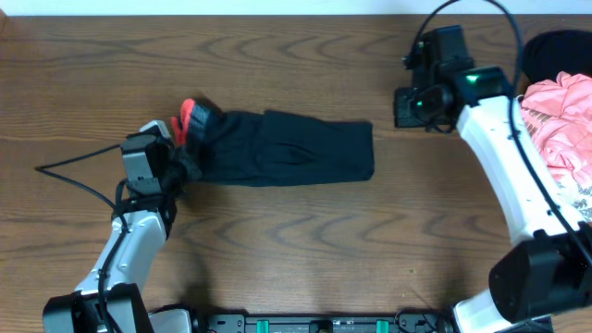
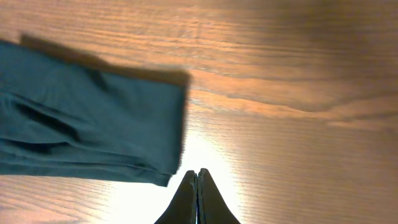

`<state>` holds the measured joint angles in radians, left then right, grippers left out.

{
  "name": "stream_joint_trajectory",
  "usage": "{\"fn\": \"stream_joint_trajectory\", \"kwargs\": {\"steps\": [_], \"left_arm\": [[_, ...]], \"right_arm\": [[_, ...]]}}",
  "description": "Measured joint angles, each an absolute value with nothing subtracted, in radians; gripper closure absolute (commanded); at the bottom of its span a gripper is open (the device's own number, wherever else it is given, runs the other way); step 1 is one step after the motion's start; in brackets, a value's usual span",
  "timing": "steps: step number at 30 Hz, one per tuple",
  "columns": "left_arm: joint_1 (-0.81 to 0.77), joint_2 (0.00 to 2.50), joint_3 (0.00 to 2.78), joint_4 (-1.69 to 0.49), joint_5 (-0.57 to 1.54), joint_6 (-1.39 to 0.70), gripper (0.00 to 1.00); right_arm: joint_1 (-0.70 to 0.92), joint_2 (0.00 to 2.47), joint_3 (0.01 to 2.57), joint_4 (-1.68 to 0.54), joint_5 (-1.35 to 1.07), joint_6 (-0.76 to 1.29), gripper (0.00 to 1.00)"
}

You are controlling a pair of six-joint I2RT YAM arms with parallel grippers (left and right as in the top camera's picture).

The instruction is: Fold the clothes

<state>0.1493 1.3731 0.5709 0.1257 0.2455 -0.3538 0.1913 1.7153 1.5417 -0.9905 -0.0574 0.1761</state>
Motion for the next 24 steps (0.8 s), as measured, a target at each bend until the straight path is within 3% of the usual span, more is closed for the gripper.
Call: {"fn": "stream_joint_trajectory", "kwargs": {"steps": [16,24], "left_arm": [[0.316,1.374,0.683,0.074,0.089,-0.279,0.94],[0.317,1.373,0.7,0.077,0.078,-0.227,0.94]], "right_arm": [[0.126,1.699,1.542,-1.04,-0.056,0.176,0.99],[0.126,1.699,1.542,-1.058,-0.056,0.176,0.99]]}}
